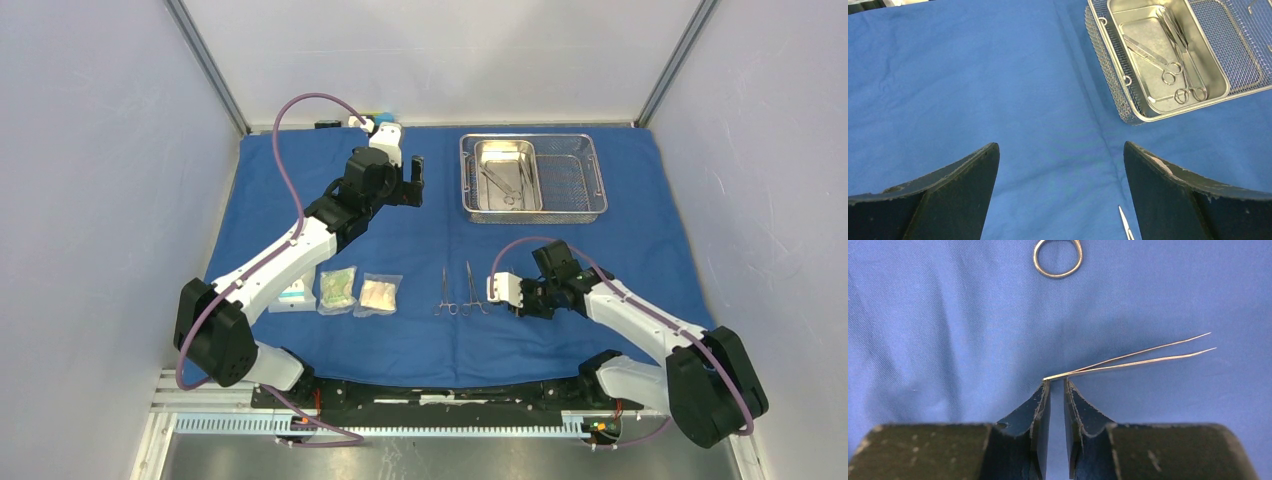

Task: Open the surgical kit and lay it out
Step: Adjust the medical item in the surgical kit.

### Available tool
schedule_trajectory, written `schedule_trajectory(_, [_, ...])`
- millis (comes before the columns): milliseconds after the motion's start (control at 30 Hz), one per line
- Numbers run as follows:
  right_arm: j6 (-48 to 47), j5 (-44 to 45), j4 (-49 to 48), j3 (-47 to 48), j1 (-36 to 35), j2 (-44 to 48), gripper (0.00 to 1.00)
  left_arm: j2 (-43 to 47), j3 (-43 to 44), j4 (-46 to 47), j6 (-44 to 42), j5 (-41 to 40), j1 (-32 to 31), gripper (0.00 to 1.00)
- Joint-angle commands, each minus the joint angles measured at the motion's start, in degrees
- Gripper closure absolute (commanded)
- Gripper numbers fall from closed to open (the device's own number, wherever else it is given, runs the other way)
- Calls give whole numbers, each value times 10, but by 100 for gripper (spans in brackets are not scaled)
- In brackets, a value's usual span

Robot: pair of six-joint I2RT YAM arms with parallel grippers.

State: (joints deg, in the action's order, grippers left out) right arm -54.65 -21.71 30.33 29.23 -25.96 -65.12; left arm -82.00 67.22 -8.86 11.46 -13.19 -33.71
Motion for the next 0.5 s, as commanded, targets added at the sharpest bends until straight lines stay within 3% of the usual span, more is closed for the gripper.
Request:
schedule_trajectory(0, [1,-22,-12,4,2,-5,78,3,11,18,-27,-5,2,0])
schedule_trajectory(400, [9,33,-5,36,3,14,78,4,8,18,-27,-3,2,0])
schedule_trajectory(467, [28,34,-13,51,5,18,72,4,7,18,-27,-3,2,0])
